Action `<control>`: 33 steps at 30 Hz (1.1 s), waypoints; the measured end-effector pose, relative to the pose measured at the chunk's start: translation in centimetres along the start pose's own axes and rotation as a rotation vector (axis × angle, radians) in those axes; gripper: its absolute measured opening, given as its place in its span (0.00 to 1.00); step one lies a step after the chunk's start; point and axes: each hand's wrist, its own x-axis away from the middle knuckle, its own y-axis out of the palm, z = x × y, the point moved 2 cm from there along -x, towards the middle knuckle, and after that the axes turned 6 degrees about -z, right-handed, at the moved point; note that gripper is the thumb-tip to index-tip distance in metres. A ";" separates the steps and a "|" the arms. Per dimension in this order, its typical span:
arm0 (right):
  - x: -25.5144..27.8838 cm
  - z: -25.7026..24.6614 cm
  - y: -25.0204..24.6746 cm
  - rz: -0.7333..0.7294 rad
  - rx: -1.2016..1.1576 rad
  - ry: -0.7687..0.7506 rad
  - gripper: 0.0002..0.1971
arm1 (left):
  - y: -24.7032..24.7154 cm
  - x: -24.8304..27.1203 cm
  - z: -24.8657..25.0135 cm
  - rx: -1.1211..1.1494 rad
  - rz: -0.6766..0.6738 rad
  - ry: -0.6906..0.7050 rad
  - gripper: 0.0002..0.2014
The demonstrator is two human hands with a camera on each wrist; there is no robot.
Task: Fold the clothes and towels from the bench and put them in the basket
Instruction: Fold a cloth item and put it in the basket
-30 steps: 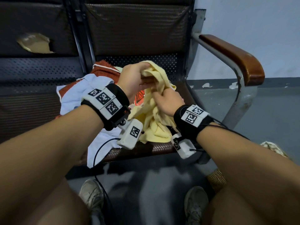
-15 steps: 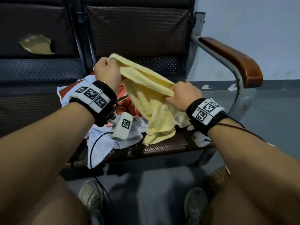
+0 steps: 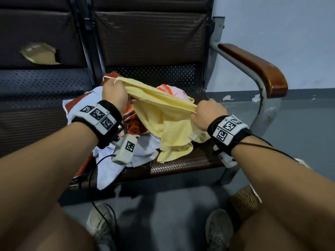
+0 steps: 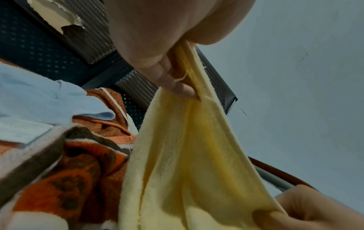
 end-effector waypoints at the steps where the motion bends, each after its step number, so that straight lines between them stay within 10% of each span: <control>1: 0.0 0.0 0.0 0.014 -0.008 0.009 0.11 | 0.0 0.1 0.0 -0.052 -0.020 -0.023 0.09; 7: -0.1 1.3 -1.4 0.225 -0.229 -0.022 0.13 | -0.7 -0.4 -1.8 -0.410 -0.199 0.079 0.11; 10: -0.1 2.0 -1.6 0.268 -0.310 -0.058 0.10 | -0.9 -0.3 -1.5 -0.442 -0.080 0.129 0.18; 14: 0.1 1.6 -0.1 0.086 -0.074 -0.185 0.08 | -0.7 0.3 0.1 -0.150 0.076 0.049 0.23; 25: 1.6 -0.6 4.1 -0.257 0.171 -0.234 0.17 | -0.8 0.2 -0.2 -0.148 -0.036 0.185 0.16; 33: 0.2 2.8 -1.8 0.216 -0.051 -0.120 0.13 | -1.6 -0.5 0.3 -0.173 0.003 0.126 0.18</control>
